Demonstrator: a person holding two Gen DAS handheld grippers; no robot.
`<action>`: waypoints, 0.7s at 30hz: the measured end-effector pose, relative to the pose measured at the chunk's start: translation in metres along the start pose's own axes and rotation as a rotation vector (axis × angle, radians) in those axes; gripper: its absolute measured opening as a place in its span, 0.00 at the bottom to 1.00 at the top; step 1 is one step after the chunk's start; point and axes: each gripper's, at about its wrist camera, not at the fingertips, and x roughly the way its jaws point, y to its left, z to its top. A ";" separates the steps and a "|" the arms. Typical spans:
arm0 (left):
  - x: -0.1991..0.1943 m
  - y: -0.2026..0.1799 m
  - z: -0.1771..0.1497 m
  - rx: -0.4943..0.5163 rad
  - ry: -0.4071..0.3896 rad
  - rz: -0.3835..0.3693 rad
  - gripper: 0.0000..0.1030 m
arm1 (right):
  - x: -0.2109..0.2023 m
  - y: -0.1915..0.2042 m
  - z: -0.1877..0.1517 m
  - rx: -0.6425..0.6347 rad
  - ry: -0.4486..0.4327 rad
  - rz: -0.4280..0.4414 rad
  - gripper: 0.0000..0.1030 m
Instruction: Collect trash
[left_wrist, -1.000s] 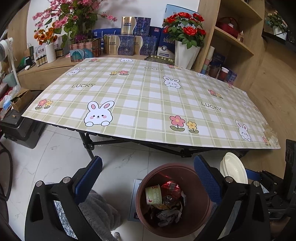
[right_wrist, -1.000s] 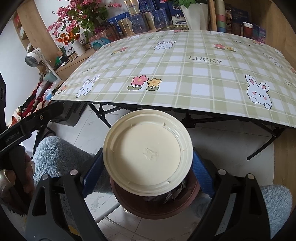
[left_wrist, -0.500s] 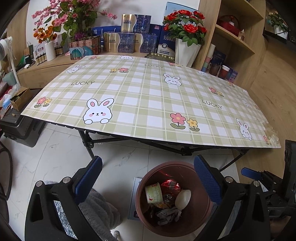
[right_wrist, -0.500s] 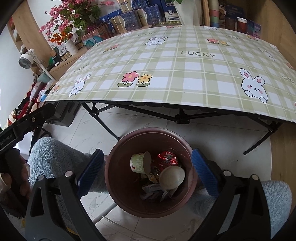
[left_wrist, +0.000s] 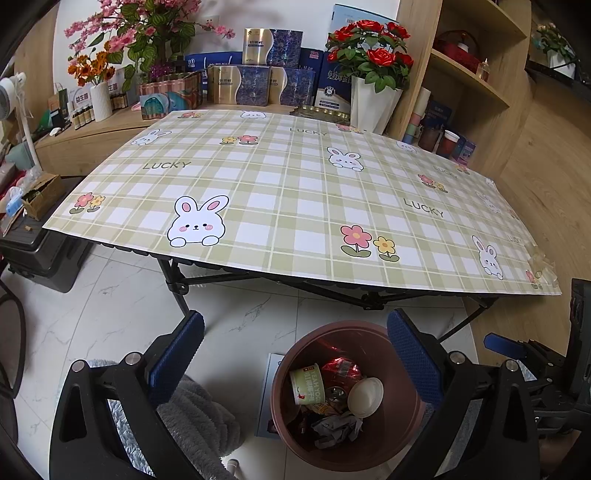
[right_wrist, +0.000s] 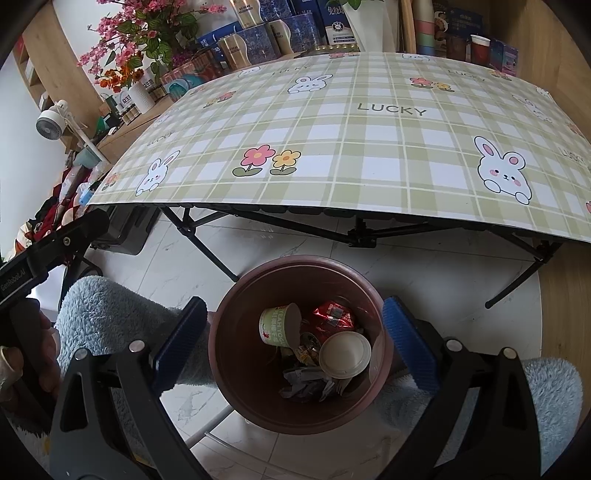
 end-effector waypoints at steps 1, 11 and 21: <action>0.000 0.000 0.000 0.000 -0.001 0.001 0.94 | 0.000 -0.001 0.000 0.001 -0.001 -0.001 0.92; -0.027 -0.006 0.031 0.044 -0.098 0.029 0.94 | -0.048 -0.002 0.043 -0.058 -0.142 -0.134 0.94; -0.091 -0.033 0.102 0.191 -0.296 0.057 0.94 | -0.135 0.001 0.102 -0.075 -0.376 -0.198 0.94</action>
